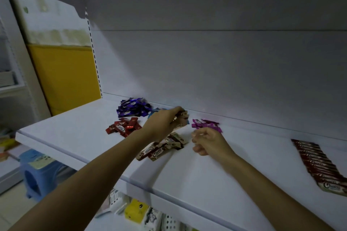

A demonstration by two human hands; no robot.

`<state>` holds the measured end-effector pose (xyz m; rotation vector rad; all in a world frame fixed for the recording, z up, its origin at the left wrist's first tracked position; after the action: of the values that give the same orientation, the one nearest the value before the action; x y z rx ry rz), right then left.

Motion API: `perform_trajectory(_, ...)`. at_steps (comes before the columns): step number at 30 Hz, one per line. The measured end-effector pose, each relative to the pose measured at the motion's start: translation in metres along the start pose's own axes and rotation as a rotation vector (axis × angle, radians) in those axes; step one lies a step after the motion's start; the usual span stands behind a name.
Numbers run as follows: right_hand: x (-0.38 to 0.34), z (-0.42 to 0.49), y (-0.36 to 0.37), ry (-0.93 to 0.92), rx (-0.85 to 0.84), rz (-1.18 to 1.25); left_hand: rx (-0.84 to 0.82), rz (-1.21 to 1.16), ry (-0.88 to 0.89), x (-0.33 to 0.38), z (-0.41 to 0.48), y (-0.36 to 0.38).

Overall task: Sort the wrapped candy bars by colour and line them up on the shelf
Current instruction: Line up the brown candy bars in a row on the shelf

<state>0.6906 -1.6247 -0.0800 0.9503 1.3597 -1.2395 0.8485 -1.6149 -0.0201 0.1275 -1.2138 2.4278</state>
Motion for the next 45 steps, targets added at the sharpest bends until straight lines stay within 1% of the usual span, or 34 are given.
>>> perform_trajectory(1, -0.002, 0.0, -0.001, 0.008, -0.008, 0.023, 0.053, -0.134, -0.068, 0.001, 0.003, 0.0)
perform_trajectory(4, -0.009, -0.003, -0.011, 0.046, -0.028, 0.089, 0.167, -0.669, -0.298, 0.016, 0.006, 0.016)
perform_trajectory(6, -0.01, -0.008, -0.028, 0.048, 0.007, 0.08, 0.17, -0.952, -0.412, 0.036, 0.005, 0.042)
perform_trajectory(7, -0.009, -0.01, -0.038, 0.043, 0.031, 0.077, 0.164, -1.051, -0.461, 0.047, 0.005, 0.056)
perform_trajectory(10, 0.0, -0.019, -0.071, 0.025, 0.131, 0.122, 0.18, -1.243, -0.613, 0.078, 0.007, 0.091)
perform_trajectory(13, 0.009, -0.029, -0.102, 0.037, 0.227, 0.175, 0.179, -1.394, -0.725, 0.106, 0.008, 0.117)
perform_trajectory(17, 0.022, -0.042, -0.141, 0.062, 0.282, 0.182, 0.138, -1.57, -0.915, 0.134, 0.0, 0.148)
perform_trajectory(20, 0.029, -0.056, -0.171, 0.069, 0.3, 0.207, 0.135, -1.595, -0.962, 0.145, 0.001, 0.155)
perform_trajectory(22, 0.031, -0.062, -0.188, 0.053, 0.36, 0.222, 0.12, -1.606, -0.968, 0.154, 0.001, 0.158)
perform_trajectory(23, 0.031, -0.064, -0.194, 0.039, 0.406, 0.226, 0.105, -1.588, -0.944, 0.16, 0.0, 0.159)
perform_trajectory(26, 0.025, -0.062, -0.207, -0.026, 0.577, 0.252, 0.06, -1.442, -0.78, 0.177, -0.003, 0.159)
perform_trajectory(28, 0.022, -0.058, -0.207, -0.068, 0.673, 0.255, 0.038, -1.427, -0.718, 0.184, -0.007, 0.156)
perform_trajectory(29, 0.02, -0.056, -0.205, -0.092, 0.715, 0.222, 0.032, -1.42, -0.691, 0.184, -0.008, 0.154)
perform_trajectory(31, 0.017, -0.049, -0.196, -0.15, 0.769, 0.082, 0.026, -1.386, -0.636, 0.183, -0.009, 0.149)
perform_trajectory(33, 0.013, -0.043, -0.185, -0.201, 0.785, -0.062, 0.018, -1.39, -0.64, 0.179, -0.01, 0.148)
perform_trajectory(35, 0.008, -0.039, -0.18, -0.226, 0.769, -0.111, 0.002, -1.43, -0.705, 0.176, -0.011, 0.148)
perform_trajectory(37, 0.01, -0.04, -0.185, -0.181, 0.723, -0.009, -0.026, -1.478, -0.745, 0.176, -0.012, 0.148)
perform_trajectory(39, 0.02, -0.049, -0.196, -0.065, 0.682, 0.182, -0.04, -1.46, -0.741, 0.177, -0.012, 0.149)
perform_trajectory(40, 0.025, -0.057, -0.203, -0.008, 0.677, 0.231, -0.047, -1.436, -0.723, 0.179, -0.012, 0.148)
perform_trajectory(42, 0.035, -0.075, -0.215, 0.065, 0.671, 0.237, -0.071, -1.362, -0.633, 0.184, -0.014, 0.146)
perform_trajectory(43, 0.039, -0.085, -0.219, 0.069, 0.654, 0.24, -0.089, -1.319, -0.565, 0.189, -0.015, 0.144)
perform_trajectory(45, 0.042, -0.104, -0.226, 0.019, 0.615, 0.225, -0.138, -1.285, -0.437, 0.202, -0.02, 0.14)
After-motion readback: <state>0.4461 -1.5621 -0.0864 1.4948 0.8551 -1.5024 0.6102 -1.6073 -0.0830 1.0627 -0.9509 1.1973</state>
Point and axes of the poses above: each hand's wrist, its own z-axis towards the middle knuckle, its own y-axis out of the palm, x = y × z, the point moved 6 cm from there along z, towards the middle knuckle, and after that the axes turned 11 degrees about x, right-handed, at the moved point
